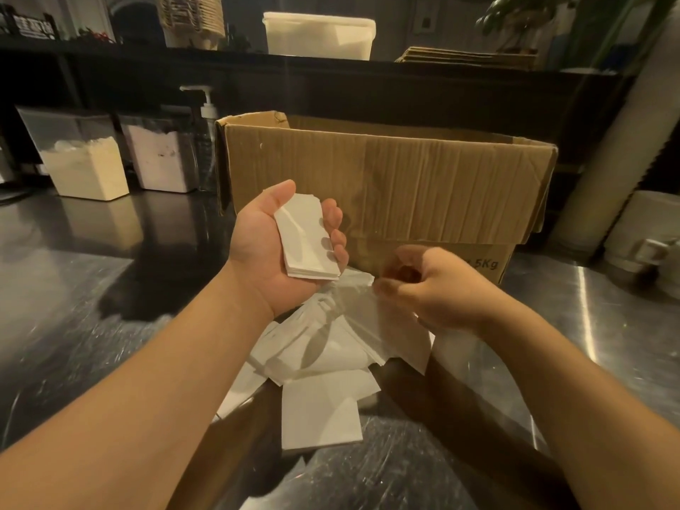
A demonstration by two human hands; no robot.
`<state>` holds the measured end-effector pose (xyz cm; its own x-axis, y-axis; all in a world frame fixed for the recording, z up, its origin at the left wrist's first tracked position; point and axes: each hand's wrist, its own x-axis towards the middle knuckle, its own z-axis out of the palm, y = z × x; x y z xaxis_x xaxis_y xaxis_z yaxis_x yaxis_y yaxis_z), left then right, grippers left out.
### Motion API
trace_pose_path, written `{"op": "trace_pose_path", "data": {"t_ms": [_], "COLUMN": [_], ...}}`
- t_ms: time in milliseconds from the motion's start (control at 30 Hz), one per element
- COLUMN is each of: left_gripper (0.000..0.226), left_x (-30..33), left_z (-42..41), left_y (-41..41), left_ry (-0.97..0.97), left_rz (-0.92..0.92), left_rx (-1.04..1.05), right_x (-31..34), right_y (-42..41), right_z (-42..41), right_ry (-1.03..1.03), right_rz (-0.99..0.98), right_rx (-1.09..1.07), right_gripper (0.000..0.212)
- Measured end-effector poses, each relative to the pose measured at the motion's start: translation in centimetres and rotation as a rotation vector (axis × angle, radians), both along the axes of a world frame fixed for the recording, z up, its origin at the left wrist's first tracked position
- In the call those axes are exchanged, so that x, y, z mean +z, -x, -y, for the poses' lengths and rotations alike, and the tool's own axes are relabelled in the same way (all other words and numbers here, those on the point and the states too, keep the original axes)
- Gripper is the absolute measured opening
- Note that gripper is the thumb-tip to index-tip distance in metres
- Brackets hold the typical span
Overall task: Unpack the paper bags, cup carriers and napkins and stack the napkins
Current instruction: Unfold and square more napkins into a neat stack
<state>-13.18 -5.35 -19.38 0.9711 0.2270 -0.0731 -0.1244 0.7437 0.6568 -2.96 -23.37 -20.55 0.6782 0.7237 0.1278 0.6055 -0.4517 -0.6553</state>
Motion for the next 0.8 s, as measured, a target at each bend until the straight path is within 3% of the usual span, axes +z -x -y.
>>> {"op": "trace_pose_path", "data": {"t_ms": [167, 300, 433, 567, 667, 800], "left_gripper": [0.045, 0.044, 0.043, 0.043, 0.044, 0.044], "left_x": [-0.2, -0.2, -0.2, -0.2, -0.3, -0.3], "left_z": [0.0, 0.1, 0.0, 0.0, 0.0, -0.1], "left_y": [-0.1, -0.1, -0.1, -0.2, -0.2, -0.1], "left_ry": [-0.016, -0.024, -0.018, -0.019, -0.012, -0.013], "left_rz": [-0.009, -0.014, -0.020, -0.026, -0.027, -0.028], "left_rx": [-0.003, -0.010, -0.007, 0.003, 0.013, 0.012], "right_x": [0.4, 0.5, -0.2, -0.4, -0.2, 0.4], "right_y": [1.9, 2.5, 2.5, 2.2, 1.9, 1.7], "right_z": [-0.4, -0.5, -0.9, -1.0, -0.7, -0.5], "right_ry": [0.172, 0.315, 0.335, 0.203, 0.038, -0.330], "right_rz": [0.008, -0.091, -0.031, 0.024, -0.001, -0.123], "right_rx": [0.217, 0.313, 0.314, 0.281, 0.242, 0.185], "right_gripper": [0.026, 0.051, 0.041, 0.016, 0.011, 0.011]}}
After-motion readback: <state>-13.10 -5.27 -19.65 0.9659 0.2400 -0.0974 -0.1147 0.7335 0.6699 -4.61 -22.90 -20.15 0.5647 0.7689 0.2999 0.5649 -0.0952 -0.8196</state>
